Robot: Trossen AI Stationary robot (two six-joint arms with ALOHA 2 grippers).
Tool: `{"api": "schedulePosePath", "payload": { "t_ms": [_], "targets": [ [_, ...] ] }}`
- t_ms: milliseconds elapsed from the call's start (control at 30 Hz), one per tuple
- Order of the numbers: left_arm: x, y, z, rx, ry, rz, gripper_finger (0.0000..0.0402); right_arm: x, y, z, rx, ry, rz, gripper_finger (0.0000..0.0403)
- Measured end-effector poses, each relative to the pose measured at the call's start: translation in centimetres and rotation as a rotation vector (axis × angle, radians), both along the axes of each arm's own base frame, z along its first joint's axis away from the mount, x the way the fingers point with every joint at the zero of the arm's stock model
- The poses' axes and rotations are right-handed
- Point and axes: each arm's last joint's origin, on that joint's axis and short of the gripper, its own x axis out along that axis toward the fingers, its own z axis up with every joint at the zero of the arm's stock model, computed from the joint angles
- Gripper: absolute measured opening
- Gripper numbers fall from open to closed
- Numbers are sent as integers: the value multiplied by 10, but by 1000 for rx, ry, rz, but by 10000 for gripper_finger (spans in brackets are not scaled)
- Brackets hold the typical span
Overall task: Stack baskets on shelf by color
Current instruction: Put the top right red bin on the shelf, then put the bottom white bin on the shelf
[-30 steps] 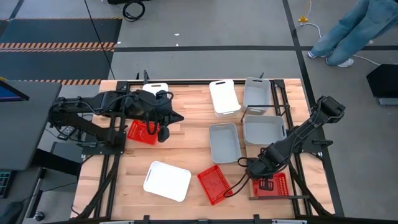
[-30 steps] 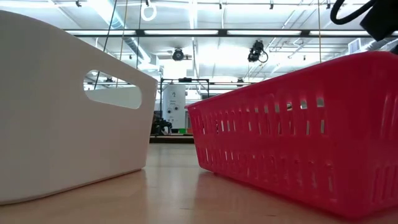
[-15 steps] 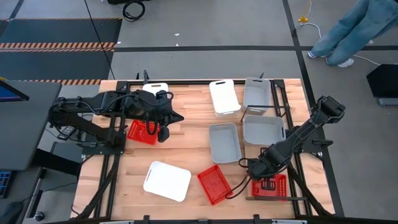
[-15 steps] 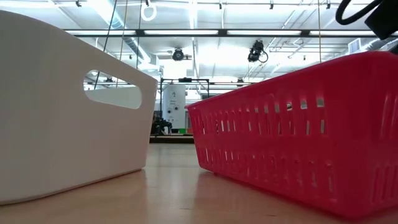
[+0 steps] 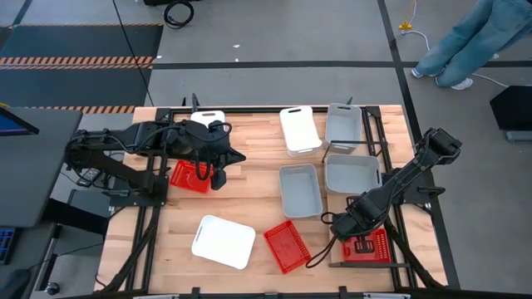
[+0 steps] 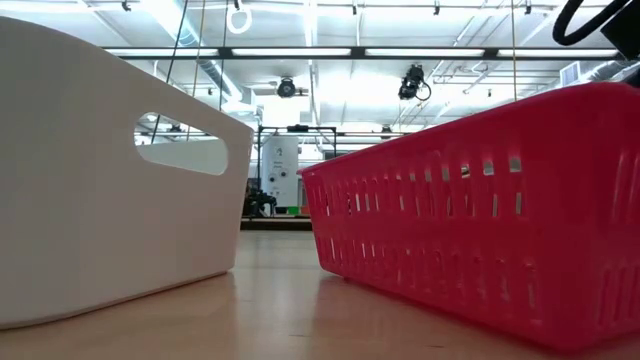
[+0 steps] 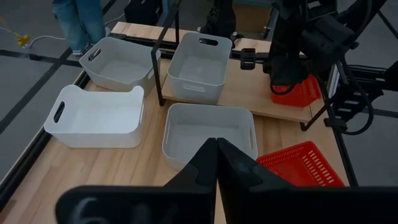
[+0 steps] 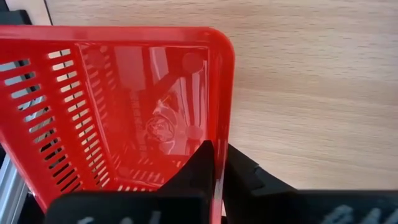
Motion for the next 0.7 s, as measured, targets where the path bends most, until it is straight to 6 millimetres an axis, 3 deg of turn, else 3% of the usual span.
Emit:
{"api": "schedulePosePath", "payload": {
  "t_ms": [333, 700],
  "targets": [
    [0, 1, 0, 16, 0, 11, 23, 3, 2, 9, 8, -13, -5, 61],
    [0, 2, 0, 76, 5, 30, 18, 11, -11, 77, -25, -229, -117, 134]
  ]
}}
